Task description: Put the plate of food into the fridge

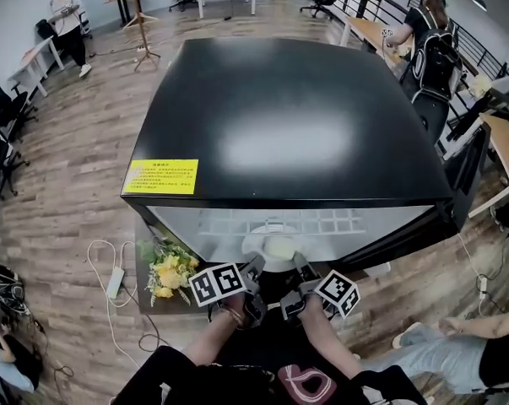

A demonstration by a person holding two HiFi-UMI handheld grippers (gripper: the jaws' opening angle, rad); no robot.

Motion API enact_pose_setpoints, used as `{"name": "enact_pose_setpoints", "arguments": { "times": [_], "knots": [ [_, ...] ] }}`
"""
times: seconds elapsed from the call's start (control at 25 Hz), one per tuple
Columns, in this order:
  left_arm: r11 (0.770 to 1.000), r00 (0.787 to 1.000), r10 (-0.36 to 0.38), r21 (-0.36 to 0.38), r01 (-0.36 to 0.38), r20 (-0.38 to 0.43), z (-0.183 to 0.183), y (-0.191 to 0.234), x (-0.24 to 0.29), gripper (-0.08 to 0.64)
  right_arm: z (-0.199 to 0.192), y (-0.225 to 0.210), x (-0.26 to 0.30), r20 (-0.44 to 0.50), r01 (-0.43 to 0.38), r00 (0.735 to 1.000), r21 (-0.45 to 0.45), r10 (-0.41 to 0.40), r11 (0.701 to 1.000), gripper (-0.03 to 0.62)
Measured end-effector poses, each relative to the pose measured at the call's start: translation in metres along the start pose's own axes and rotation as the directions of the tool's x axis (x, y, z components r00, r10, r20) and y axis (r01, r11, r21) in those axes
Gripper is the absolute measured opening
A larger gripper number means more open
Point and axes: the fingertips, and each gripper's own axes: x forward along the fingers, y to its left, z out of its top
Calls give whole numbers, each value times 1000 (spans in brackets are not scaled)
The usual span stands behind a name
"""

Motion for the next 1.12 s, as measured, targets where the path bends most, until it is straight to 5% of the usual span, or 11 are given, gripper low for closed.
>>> {"name": "enact_pose_setpoints", "arguments": {
  "times": [1.12],
  "knots": [
    [992, 990, 109, -68, -104, 85, 20, 20, 39, 57, 18, -17, 43, -5, 61, 998, -33, -62, 998, 41]
  ]
}}
